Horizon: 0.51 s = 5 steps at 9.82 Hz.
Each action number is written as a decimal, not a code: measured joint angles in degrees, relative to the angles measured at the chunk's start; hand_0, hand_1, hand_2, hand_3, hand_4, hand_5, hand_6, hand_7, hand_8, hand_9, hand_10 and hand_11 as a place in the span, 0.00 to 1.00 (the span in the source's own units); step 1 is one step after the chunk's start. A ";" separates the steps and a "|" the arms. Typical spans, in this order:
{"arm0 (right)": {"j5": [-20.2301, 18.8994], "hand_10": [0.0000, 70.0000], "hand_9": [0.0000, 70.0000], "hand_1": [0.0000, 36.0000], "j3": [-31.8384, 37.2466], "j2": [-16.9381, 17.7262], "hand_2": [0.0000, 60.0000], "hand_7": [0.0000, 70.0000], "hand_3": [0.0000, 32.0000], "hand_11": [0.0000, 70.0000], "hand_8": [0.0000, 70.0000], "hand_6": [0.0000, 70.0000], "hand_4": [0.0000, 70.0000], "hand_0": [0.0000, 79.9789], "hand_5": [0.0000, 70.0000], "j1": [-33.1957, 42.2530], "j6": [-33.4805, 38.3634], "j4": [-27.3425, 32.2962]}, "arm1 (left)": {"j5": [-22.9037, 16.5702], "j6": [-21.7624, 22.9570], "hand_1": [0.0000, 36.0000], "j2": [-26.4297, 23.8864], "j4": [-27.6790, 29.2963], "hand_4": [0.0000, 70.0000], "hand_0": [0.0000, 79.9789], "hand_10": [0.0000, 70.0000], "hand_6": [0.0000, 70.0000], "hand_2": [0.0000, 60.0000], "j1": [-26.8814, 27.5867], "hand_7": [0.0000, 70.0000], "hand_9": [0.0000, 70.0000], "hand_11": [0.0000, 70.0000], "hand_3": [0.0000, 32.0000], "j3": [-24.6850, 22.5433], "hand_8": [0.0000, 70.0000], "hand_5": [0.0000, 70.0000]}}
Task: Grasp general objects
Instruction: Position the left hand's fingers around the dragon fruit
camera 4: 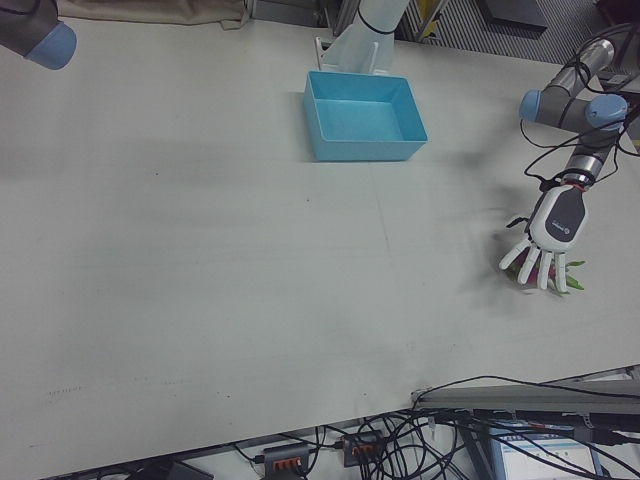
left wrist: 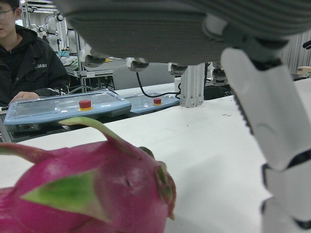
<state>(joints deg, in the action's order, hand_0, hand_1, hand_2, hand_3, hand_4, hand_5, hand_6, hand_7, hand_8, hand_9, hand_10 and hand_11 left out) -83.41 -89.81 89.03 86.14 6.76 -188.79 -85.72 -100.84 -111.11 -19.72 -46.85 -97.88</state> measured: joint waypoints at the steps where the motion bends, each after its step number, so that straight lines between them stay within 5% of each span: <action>1: 0.00 0.00 0.00 0.00 0.03 0.00 0.00 0.00 0.00 0.00 0.00 0.00 0.00 0.00 0.00 0.00 0.00 0.00 | -0.06 0.07 0.99 0.19 0.69 0.00 0.80 0.00 0.00 0.37 -0.90 0.00 0.00 0.00 1.00 0.51 0.00 0.00; 5: 0.00 0.00 0.00 0.00 0.07 0.00 0.00 0.00 0.00 0.00 0.00 0.00 0.00 0.00 0.00 0.00 0.01 0.00 | -0.15 0.03 1.00 0.44 3.21 0.00 0.84 0.00 0.00 0.40 -1.70 0.00 0.00 0.00 0.97 5.27 0.00 0.00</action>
<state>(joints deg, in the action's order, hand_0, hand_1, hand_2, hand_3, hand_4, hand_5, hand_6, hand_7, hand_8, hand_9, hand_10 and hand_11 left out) -83.41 -89.74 89.03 86.13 6.77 -188.79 -85.86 -100.81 -110.66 -16.50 -48.54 -92.61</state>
